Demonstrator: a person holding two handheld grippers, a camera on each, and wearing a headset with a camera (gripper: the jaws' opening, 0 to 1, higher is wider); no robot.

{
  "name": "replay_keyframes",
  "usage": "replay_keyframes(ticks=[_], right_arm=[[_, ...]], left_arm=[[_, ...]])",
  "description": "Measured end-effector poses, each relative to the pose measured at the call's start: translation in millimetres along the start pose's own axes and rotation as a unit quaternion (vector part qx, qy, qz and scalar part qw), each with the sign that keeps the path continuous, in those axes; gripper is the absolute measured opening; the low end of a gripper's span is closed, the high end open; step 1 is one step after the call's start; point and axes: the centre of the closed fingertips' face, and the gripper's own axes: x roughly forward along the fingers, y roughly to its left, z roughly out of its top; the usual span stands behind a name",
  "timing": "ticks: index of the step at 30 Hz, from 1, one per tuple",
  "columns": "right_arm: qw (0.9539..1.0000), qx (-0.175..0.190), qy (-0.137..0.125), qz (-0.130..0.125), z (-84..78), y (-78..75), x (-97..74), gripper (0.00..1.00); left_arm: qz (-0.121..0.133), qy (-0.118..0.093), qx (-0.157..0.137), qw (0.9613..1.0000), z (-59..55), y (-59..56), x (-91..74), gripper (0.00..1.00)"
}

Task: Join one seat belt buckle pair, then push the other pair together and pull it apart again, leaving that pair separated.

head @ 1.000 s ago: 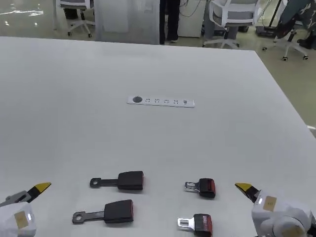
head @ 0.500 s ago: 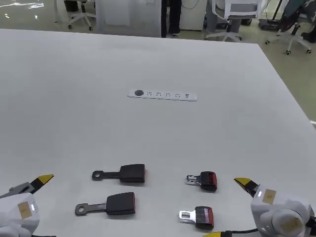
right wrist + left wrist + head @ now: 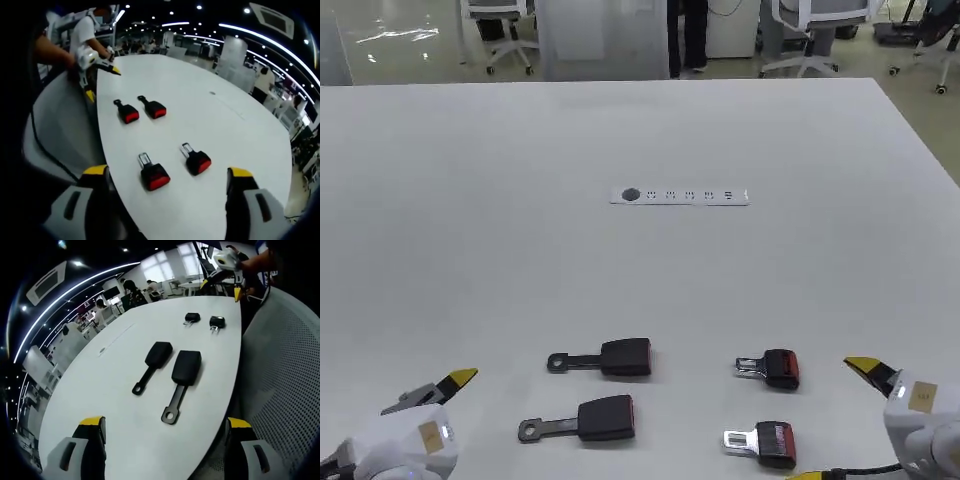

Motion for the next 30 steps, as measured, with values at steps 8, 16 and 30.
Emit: replay_keyframes(ticks=[8,16,30], right_arm=[[0.9999,-0.004,0.010,0.007,-6.1,2.9,-3.6,0.98],[0.9998,-0.004,0.013,0.011,-7.5,2.0,-3.0,0.97],[0.9998,-0.001,0.013,0.018,-12.0,6.6,5.3,0.99]], left_arm=[[0.003,0.001,-0.002,1.0000,1.1,-0.2,0.0,1.00],[-0.001,0.004,-0.002,1.0000,0.9,-3.0,1.5,1.00],[-0.002,0.000,-0.004,1.0000,0.1,-3.5,2.3,1.00]])
